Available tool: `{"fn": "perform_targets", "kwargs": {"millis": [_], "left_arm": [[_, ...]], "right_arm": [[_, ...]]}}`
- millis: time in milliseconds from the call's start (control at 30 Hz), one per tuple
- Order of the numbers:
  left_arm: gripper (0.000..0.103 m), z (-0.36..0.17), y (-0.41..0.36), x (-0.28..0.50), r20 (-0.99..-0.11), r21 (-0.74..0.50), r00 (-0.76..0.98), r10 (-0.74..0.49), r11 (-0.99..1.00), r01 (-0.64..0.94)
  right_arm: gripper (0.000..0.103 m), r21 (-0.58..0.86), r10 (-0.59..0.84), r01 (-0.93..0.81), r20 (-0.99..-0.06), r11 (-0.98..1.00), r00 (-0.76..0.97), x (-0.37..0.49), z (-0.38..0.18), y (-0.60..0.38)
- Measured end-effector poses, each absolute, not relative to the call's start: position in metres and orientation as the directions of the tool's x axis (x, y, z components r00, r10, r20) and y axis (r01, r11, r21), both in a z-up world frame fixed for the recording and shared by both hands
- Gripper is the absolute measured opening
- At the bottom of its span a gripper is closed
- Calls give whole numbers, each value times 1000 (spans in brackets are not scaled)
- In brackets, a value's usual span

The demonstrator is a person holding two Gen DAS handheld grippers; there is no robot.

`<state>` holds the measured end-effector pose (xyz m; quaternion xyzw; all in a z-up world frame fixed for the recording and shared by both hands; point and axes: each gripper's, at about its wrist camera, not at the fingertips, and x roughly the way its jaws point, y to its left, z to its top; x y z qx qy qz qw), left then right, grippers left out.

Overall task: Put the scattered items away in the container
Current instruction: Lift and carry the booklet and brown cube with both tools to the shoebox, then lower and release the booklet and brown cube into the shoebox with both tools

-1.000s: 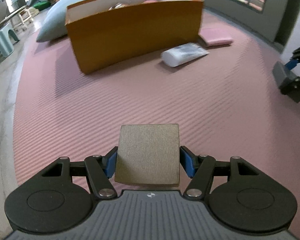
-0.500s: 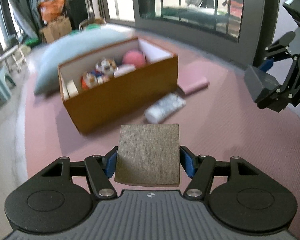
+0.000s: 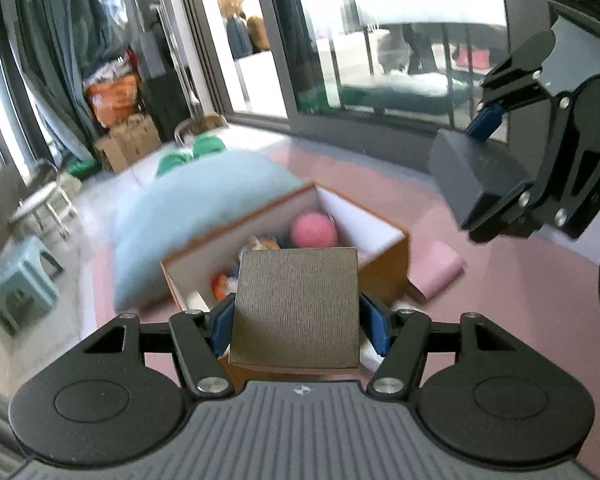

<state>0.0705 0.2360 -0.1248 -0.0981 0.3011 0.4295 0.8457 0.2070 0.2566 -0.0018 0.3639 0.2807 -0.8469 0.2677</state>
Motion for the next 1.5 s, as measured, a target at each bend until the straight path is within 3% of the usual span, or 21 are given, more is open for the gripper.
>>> {"fn": "perform_targets", "kwargs": {"millis": [533, 1000, 1500], "left_arm": [[74, -129, 348, 73, -573, 98, 427, 699, 576, -812], [74, -205, 394, 88, -693, 34, 406, 595, 590, -807], [74, -249, 406, 87, -756, -7, 378, 534, 571, -821]], "right_arm": [[82, -344, -248, 632, -710, -694, -659, 104, 14, 202], [82, -333, -174, 606, -760, -722, -626, 43, -47, 199], [82, -289, -143, 617, -820, -732, -554, 16, -108, 203]]}}
